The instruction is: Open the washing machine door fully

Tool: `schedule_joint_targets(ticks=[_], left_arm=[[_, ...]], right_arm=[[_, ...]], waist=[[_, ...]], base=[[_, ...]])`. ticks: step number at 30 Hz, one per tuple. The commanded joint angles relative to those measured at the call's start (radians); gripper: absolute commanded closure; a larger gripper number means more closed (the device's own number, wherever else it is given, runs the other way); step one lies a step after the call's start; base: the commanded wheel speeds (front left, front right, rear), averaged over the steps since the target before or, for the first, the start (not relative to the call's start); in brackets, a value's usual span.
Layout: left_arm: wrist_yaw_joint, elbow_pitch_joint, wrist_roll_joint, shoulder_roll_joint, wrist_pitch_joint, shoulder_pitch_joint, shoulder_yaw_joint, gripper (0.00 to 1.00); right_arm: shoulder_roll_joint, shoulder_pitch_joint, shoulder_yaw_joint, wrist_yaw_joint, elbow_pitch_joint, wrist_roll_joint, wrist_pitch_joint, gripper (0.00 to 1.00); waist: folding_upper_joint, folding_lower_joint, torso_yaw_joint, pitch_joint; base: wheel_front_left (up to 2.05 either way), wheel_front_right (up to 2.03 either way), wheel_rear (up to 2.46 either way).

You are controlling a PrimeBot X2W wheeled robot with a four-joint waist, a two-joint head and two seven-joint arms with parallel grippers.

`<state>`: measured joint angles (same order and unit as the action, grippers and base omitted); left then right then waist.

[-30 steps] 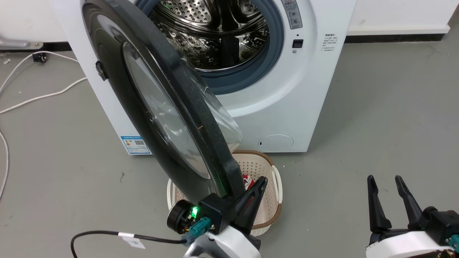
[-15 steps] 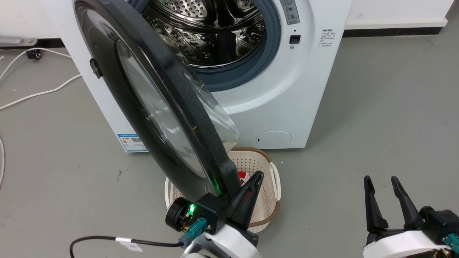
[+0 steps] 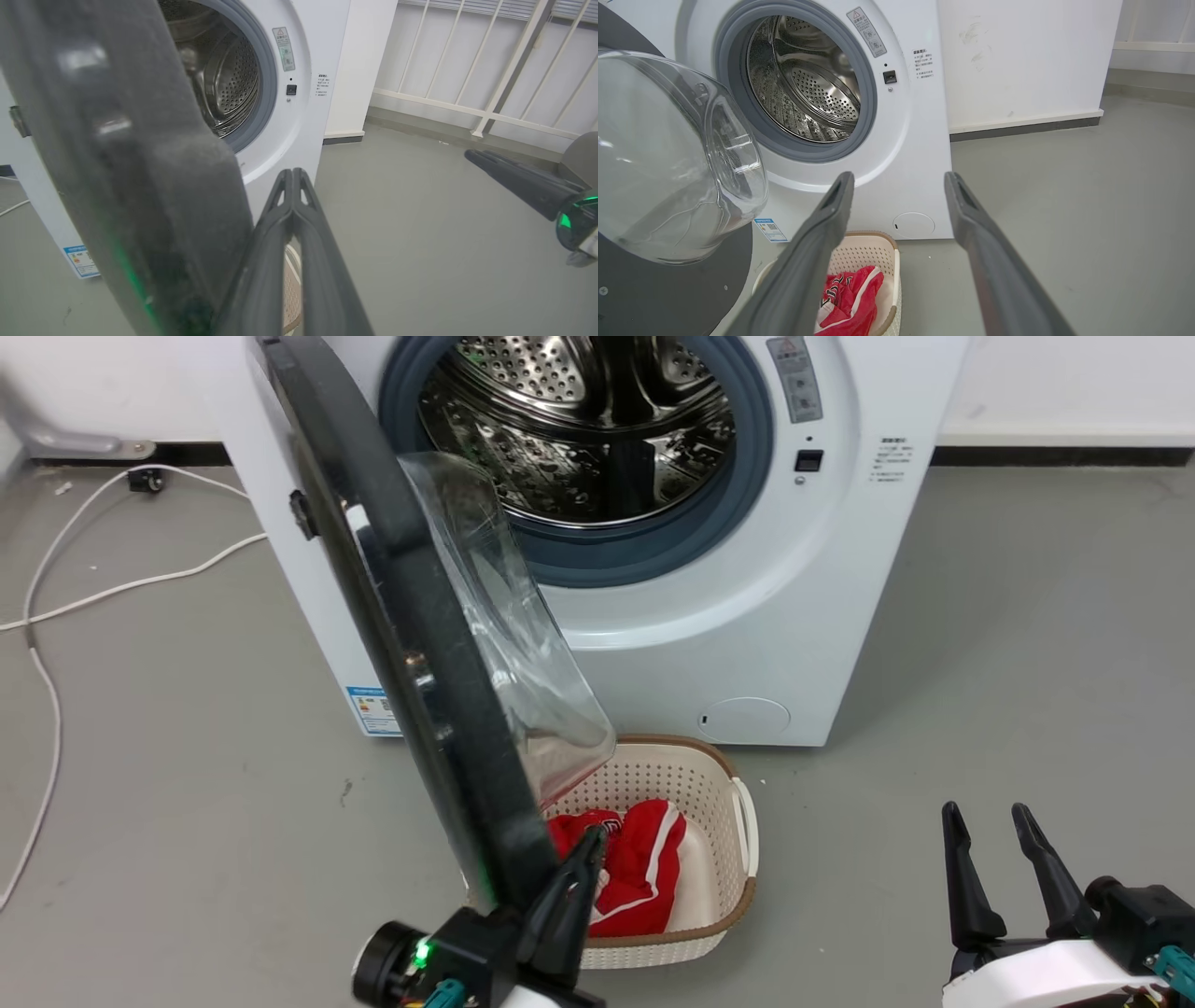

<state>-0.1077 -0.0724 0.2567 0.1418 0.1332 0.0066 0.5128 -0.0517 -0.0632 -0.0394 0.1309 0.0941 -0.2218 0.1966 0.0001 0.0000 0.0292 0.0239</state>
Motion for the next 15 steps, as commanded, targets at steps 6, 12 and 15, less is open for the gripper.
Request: schedule_joint_targets(ticks=[6,12,15], left_arm=[[-0.058,-0.081,-0.014,0.054,-0.025,0.081,-0.039,1.00],[-0.099,-0.136,-0.005,0.092,-0.047,0.137,-0.079,1.00],[-0.106,-0.144,0.006,0.107,-0.045,0.142,-0.108,1.00]], right_arm=[[0.003,-0.023,0.000,0.000,-0.010,-0.008,-0.012,0.00],[0.003,-0.033,-0.001,0.000,-0.017,-0.010,-0.019,0.00],[0.003,-0.032,0.006,0.000,-0.020,-0.013,-0.022,0.00]], waist=[[-0.0001,0.0000,0.053,-0.014],[-0.0001,0.0000,0.116,-0.016],[-0.0001,0.0000,0.135,-0.017]], base=[[0.00,0.00,0.00],[0.00,0.00,0.00],[0.00,0.00,0.00]])
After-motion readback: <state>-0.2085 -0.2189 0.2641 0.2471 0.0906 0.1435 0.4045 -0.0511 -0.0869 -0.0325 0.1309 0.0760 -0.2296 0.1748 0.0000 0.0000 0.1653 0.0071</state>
